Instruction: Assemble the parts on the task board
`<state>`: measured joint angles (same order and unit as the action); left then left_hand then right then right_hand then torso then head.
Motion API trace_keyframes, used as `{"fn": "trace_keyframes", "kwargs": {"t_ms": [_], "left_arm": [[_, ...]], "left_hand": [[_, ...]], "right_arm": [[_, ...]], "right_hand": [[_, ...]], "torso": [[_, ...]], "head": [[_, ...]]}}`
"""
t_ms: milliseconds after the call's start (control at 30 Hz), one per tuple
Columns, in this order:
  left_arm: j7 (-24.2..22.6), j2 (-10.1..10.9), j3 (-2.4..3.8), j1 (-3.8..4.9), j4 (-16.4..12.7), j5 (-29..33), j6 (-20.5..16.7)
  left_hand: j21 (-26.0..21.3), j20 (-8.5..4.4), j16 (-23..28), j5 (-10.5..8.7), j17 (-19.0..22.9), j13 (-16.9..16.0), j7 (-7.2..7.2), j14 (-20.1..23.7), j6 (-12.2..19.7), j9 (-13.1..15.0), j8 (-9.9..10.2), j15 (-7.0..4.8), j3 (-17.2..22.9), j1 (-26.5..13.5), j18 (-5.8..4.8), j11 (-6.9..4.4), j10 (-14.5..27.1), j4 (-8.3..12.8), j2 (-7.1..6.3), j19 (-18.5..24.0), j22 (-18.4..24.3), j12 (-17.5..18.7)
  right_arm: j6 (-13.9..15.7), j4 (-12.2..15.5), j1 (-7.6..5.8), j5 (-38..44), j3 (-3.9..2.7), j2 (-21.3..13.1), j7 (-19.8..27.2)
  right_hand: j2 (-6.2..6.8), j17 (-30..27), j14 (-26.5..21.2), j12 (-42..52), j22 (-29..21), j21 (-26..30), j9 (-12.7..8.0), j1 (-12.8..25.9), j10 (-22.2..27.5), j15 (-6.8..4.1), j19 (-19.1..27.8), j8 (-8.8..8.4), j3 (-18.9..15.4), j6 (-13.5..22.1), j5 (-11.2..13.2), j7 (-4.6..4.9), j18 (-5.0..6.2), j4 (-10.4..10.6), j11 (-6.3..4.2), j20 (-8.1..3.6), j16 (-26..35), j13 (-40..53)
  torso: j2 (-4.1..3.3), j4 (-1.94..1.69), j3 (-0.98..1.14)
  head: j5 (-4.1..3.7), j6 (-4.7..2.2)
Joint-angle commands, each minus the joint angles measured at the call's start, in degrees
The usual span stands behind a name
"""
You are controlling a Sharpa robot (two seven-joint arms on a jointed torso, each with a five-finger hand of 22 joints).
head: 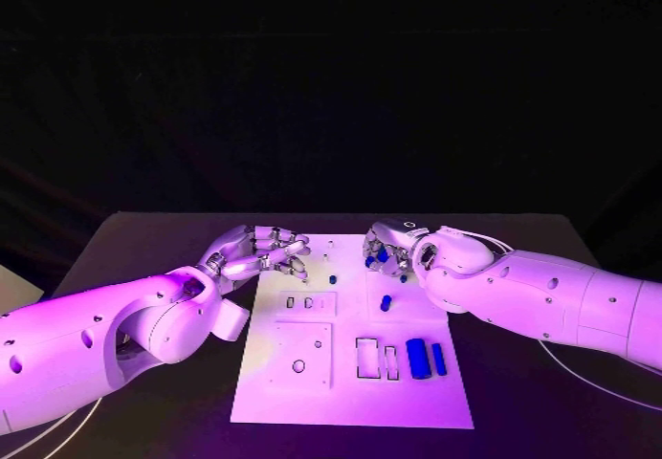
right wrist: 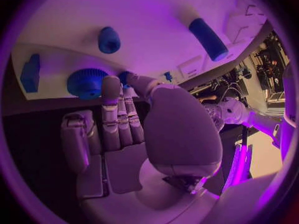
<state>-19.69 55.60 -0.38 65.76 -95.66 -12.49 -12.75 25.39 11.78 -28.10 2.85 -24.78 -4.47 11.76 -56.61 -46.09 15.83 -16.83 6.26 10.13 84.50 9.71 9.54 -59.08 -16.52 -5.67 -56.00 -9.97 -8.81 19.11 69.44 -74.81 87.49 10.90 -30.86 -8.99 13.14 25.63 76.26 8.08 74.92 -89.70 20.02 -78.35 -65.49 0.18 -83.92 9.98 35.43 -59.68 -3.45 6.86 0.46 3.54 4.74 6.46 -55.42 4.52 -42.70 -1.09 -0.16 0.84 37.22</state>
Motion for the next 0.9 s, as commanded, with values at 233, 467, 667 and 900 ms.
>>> {"fn": "trace_keyframes", "kwargs": {"t_ms": [233,467,667,900], "left_arm": [[-0.18,-0.14,0.05,0.13,0.04,0.75,1.15],[-0.18,-0.09,0.05,0.13,0.1,0.76,1.12],[-0.28,-0.03,0.05,0.13,0.25,0.78,1.07],[-0.49,0.05,0.06,0.13,0.32,1.68,0.97]], "left_hand": [[-0.21,-0.04,0.26,0.02,-0.08,0.05,1.68,0.41,0.56,0.08,0.24,0.1,-0.03,-0.54,0.62,0.23,-0.01,-0.01,0.05,0.43,0.09,0.34],[-0.27,-0.01,0.35,0.03,-0.12,0.04,1.67,0.45,0.56,0.11,0.24,0.11,0.01,-0.52,0.63,0.24,-0.02,0.01,0.13,0.46,0.14,0.36],[-0.27,-0.01,0.35,0.03,-0.12,0.04,1.67,0.45,0.56,0.11,0.24,0.11,0.01,-0.52,0.63,0.24,-0.02,0.01,0.13,0.46,0.14,0.36],[-0.3,0.0,0.39,0.02,-0.14,0.04,1.67,0.46,0.57,0.12,0.24,0.12,0.04,-0.49,0.64,0.24,-0.01,0.03,0.17,0.47,0.17,0.37]], "right_arm": [[3.99,0.3,0.07,0.45,0.02,0.18,0.54],[7.14,0.04,0.08,1.19,0.01,0.45,-1.39],[11.23,-0.17,-0.01,1.58,-0.03,1.14,-2.92],[13.69,-1.87,-0.35,2.22,-0.08,3.61,-4.27]], "right_hand": [[-2.11,-1.51,1.45,-0.25,15.08,-0.3,1.51,0.78,-3.22,-0.78,-6.08,1.97,0.8,-2.43,0.11,-0.54,-0.46,-0.22,-0.96,-1.0,-0.59,0.16],[-3.6,-2.52,2.32,-0.47,15.08,-0.3,3.3,0.99,-5.4,-1.59,-6.08,3.78,0.47,-3.57,0.09,-0.98,-0.46,-0.85,-1.87,-1.77,-0.63,0.55],[-3.7,-3.01,2.33,-1.2,15.08,-0.3,3.85,0.9,-5.26,-1.61,-6.08,3.85,0.84,-2.77,0.07,-0.64,-0.46,-1.46,-1.75,-1.93,-0.43,0.5],[-3.39,-3.27,2.25,-1.6,15.08,-0.3,4.1,1.37,-5.1,-1.5,-6.08,3.85,0.77,-2.4,0.09,-0.59,-0.46,-1.5,-1.59,-1.88,-0.32,0.48]], "torso": [[-0.02,0.0,-0.09],[-0.05,-0.04,-0.15],[0.05,-0.01,-0.18],[-0.14,-0.19,-0.26]], "head": [[-0.04,-0.14],[-0.02,-0.21],[0.18,-0.31],[0.44,-0.51]]}}
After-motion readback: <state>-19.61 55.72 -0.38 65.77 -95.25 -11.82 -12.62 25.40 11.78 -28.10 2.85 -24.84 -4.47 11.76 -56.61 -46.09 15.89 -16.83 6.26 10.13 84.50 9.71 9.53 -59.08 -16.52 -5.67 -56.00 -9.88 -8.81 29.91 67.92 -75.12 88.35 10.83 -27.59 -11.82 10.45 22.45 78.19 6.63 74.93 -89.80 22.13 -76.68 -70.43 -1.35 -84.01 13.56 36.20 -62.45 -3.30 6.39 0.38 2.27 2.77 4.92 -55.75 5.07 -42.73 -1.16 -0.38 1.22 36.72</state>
